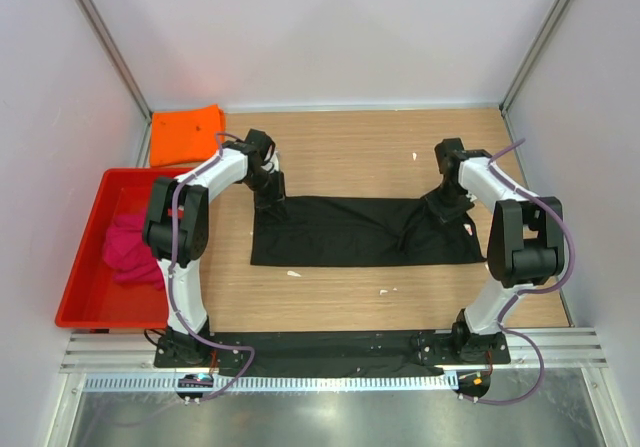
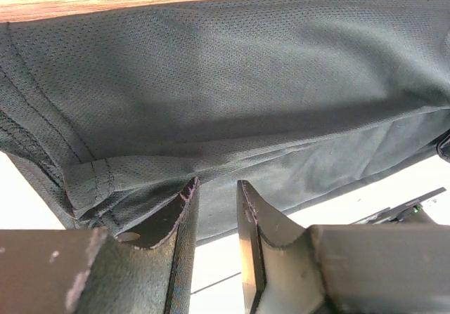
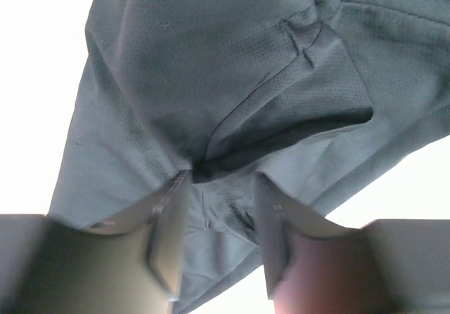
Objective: Fold and stack the t-shirts
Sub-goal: Fold the tshirt
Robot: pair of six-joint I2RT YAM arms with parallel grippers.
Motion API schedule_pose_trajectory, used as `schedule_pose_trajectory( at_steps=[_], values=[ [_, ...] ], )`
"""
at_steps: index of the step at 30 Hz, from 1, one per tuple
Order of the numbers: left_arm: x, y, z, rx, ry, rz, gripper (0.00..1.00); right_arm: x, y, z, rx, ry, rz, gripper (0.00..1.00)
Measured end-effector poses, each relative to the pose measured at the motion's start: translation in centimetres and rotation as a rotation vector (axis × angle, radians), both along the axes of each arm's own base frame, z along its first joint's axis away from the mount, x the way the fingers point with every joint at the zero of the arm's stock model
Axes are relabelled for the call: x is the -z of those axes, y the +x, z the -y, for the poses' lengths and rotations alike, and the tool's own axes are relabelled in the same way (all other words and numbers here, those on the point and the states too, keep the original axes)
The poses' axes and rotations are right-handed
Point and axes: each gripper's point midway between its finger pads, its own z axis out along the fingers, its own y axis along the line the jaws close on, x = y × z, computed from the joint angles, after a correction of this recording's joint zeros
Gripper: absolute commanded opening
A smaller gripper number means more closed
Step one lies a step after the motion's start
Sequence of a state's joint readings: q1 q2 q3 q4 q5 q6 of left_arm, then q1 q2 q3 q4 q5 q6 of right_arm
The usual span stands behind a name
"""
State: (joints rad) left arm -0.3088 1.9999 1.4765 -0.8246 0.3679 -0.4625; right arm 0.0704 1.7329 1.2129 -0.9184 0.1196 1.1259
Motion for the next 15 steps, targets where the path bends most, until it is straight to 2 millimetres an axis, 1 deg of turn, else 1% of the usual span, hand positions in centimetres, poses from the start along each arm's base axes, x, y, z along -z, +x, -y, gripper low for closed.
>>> schedule_pose_trajectory(
  at_steps=[2, 3, 6, 10, 15],
  values=[
    [0.0, 0.0, 0.0, 0.000, 0.001, 0.000, 0.29, 0.0, 0.0, -0.1, 0.001, 0.005, 0.001, 0.34],
    [0.0, 0.0, -0.1, -0.001, 0.001, -0.001, 0.29, 0.0, 0.0, -0.1, 0.001, 0.007, 0.002, 0.19],
    [0.0, 0.0, -0.1, -0.003, 0.001, -0.002, 0.29, 0.1, -0.3, -0.2, 0.002, 0.014, -0.005, 0.01],
    [0.0, 0.0, -0.2, -0.004, 0.001, -0.003, 0.29, 0.2, -1.7, 0.0, 0.006, 0.016, -0.024, 0.01],
    [0.0, 0.0, -0.2, -0.003, 0.002, -0.003, 0.28, -0.8, -4.1, 0.3, 0.002, 0.010, -0.026, 0.01]
  ],
)
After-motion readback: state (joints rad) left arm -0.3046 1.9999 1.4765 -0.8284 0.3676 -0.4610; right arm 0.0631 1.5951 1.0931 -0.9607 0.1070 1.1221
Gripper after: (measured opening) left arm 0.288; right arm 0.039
